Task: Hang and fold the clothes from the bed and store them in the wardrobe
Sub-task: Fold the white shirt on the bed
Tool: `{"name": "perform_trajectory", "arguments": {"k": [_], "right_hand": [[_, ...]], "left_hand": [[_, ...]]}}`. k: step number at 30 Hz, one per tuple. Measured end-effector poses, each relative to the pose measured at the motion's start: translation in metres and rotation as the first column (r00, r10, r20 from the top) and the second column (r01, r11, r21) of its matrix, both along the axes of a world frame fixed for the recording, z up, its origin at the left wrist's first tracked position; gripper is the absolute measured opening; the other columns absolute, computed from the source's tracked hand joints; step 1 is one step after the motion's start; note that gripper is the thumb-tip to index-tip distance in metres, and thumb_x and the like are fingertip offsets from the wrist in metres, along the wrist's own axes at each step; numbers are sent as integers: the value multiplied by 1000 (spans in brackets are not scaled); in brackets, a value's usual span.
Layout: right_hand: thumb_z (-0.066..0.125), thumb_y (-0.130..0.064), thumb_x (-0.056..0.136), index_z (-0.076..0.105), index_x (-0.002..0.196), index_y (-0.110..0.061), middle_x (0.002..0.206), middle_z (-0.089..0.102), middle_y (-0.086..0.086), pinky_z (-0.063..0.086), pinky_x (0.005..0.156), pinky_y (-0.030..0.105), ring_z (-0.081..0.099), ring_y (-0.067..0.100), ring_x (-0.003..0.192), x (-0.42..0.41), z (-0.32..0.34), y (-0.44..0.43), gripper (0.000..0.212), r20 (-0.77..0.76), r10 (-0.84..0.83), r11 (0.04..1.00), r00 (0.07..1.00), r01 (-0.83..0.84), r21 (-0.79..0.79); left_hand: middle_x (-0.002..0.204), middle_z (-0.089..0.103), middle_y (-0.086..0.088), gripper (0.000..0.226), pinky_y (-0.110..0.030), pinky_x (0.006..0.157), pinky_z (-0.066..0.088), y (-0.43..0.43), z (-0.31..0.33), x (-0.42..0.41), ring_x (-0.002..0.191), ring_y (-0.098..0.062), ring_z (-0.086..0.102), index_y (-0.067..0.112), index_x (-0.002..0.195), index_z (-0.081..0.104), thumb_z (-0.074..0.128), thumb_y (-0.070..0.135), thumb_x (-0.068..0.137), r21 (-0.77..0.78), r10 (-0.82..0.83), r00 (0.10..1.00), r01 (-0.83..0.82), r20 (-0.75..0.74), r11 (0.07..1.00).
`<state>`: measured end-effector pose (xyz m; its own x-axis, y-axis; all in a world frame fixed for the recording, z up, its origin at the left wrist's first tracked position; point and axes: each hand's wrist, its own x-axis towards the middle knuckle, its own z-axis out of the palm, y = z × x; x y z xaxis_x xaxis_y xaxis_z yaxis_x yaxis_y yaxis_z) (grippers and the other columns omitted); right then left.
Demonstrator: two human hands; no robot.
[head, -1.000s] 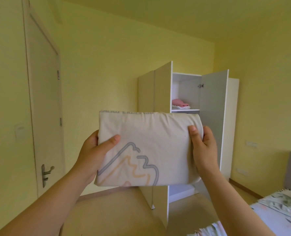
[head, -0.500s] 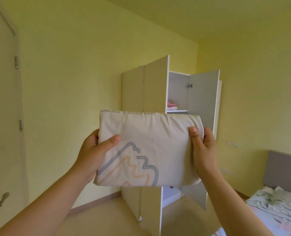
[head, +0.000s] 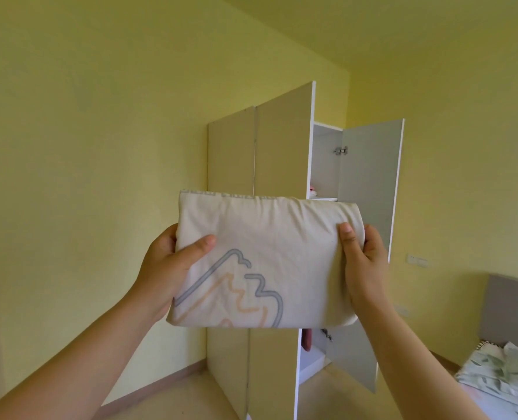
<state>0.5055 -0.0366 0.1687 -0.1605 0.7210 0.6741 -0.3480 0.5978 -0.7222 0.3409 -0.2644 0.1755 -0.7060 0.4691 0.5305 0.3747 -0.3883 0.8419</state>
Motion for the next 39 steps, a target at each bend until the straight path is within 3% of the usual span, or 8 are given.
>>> {"name": "perform_trajectory", "arguments": {"k": [3, 7, 12, 15, 22, 27, 32, 39], "right_hand": [[58, -39, 96, 43, 72, -21, 57, 43, -20, 32, 53, 14, 38, -3, 54, -38, -2, 5, 34, -11, -36, 999, 999, 36, -5], [58, -39, 97, 47, 77, -14, 63, 44, -14, 33, 58, 26, 40, 2, 57, -81, -9, 9, 34, -10, -98, 995, 995, 98, -9], [57, -39, 97, 42, 72, -18, 57, 38, -17, 30, 50, 16, 35, 1, 53, -111, -14, 21, 36, -17, -221, 975, 975, 221, -23], [58, -38, 97, 44, 76, -9, 64, 40, -7, 29, 48, 15, 35, 5, 57, -113, -19, 37, 39, -13, -311, 950, 950, 311, -30], [57, -36, 97, 44, 77, -7, 65, 41, -4, 31, 53, 22, 37, 4, 58, -97, -26, 90, 37, -5, -483, 875, 876, 482, -35], [57, -33, 98, 41, 71, -16, 56, 38, -15, 31, 49, 15, 35, 0, 52, -73, -29, 133, 35, -26, -579, 815, 815, 578, -40], [56, -36, 97, 38, 70, -18, 62, 34, -7, 29, 53, 23, 33, 3, 54, -55, -30, 172, 37, -15, -661, 750, 750, 660, -53], [55, -39, 97, 38, 69, -23, 54, 39, -16, 31, 55, 27, 34, 0, 52, -46, -33, 225, 37, 9, -759, 650, 651, 759, -41]], "left_hand": [[103, 75, -1, 34, -38, 82, 54, 11, -1, -45, 95, -20, 72, 16, 106, 67, 78, 30, 77, 3, -37, 999, 37, 1, 999], [101, 75, -1, 26, -37, 81, 54, 29, -4, -103, 93, -19, 72, 17, 105, 67, 73, 25, 81, -6, -101, 995, 101, -7, 995], [100, 75, 0, 29, -39, 81, 56, 71, 0, -159, 93, -20, 72, 18, 106, 67, 75, 27, 79, -22, -220, 976, 220, 0, 975], [100, 75, -1, 36, -42, 84, 56, 107, -5, -175, 92, -20, 72, 18, 106, 68, 77, 30, 74, -15, -305, 952, 305, 13, 952], [99, 75, -3, 37, -53, 92, 52, 212, -20, -186, 95, -24, 72, 20, 100, 70, 79, 34, 67, -15, -451, 892, 452, 23, 892], [96, 76, -3, 23, -48, 88, 55, 289, -21, -173, 92, -24, 72, 30, 89, 73, 79, 32, 67, -14, -558, 830, 558, 3, 830], [96, 75, -2, 24, -42, 84, 55, 354, -20, -161, 91, -23, 72, 28, 90, 72, 79, 34, 67, -33, -636, 771, 635, -15, 771], [97, 76, -3, 33, -37, 75, 57, 440, -25, -156, 89, -23, 73, 20, 98, 70, 82, 32, 69, -40, -757, 654, 756, 11, 653]]}}
